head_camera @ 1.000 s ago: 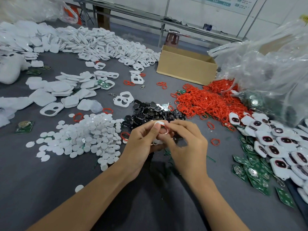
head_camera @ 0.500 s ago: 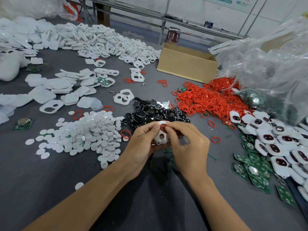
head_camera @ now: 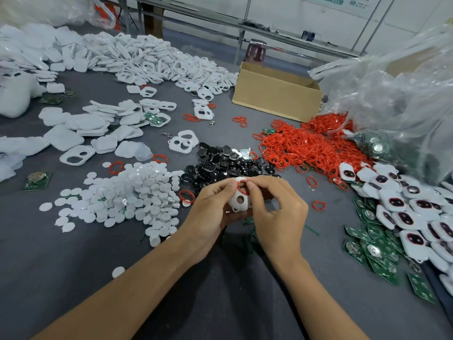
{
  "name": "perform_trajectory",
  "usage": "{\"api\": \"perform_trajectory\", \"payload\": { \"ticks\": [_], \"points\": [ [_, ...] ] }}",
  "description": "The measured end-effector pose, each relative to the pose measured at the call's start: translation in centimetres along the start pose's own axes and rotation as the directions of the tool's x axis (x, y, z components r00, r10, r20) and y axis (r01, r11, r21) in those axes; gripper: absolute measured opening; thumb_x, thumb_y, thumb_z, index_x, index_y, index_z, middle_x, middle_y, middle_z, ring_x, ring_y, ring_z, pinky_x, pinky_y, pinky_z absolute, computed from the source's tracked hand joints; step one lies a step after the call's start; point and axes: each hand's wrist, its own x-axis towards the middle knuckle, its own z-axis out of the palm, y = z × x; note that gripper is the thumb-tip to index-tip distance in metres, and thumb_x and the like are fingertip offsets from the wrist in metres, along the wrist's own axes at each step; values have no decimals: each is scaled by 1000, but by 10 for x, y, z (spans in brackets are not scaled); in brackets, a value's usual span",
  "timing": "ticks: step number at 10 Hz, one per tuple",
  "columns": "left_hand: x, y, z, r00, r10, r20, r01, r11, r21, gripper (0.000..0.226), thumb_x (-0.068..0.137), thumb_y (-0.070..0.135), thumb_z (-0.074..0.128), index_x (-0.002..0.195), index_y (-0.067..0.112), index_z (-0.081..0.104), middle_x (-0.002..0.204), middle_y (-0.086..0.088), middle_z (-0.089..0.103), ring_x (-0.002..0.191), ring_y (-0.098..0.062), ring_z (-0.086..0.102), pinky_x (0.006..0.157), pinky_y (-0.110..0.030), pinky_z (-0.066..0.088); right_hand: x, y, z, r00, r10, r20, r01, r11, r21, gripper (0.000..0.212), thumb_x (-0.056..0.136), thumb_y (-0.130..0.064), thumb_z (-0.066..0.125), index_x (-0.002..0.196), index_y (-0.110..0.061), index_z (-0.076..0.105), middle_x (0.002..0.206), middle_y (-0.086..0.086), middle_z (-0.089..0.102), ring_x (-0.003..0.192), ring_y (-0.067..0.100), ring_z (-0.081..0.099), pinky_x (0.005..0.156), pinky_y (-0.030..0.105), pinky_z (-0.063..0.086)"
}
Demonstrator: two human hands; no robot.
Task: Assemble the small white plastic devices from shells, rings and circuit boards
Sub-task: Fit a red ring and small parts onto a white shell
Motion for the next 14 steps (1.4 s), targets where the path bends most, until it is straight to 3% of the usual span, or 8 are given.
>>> {"api": "perform_trajectory", "payload": {
  "ticks": [4,6,10,14],
  "points": [
    [-2,2,-1,1000,4,13,-4,999,-50,26,96,19,50,93,10,75,86,-8,72,76,-14,69,62,-26,58,-3,8,2,978,-208,-16,205,973,-109,12,80,4,72,89,-3,75,92,7,71,86,21,67,80,30,53],
    [0,2,-4,999,-19,50,24,995,-93,25,84,25,58,91,11,78,87,-8,73,78,-15,69,65,-29,58,-4,9,2,970,-243,-13,240,963,-120,8,82,2,71,87,-2,75,92,6,72,85,22,67,79,32,53],
    [0,3,-7,990,-59,130,86,974,-211,29,80,29,65,97,10,78,101,-11,72,91,-18,69,78,-32,59,-1,6,-3,934,-354,-56,338,922,-187,6,83,0,71,86,-2,76,91,6,74,80,21,70,74,32,55],
    [1,1,-10,990,-59,131,81,981,-176,26,82,26,61,95,12,79,95,-10,74,86,-17,71,72,-30,59,-1,7,-3,929,-368,-27,356,913,-201,6,83,-1,71,86,-2,76,90,6,74,78,21,69,75,29,55]
  ]
}}
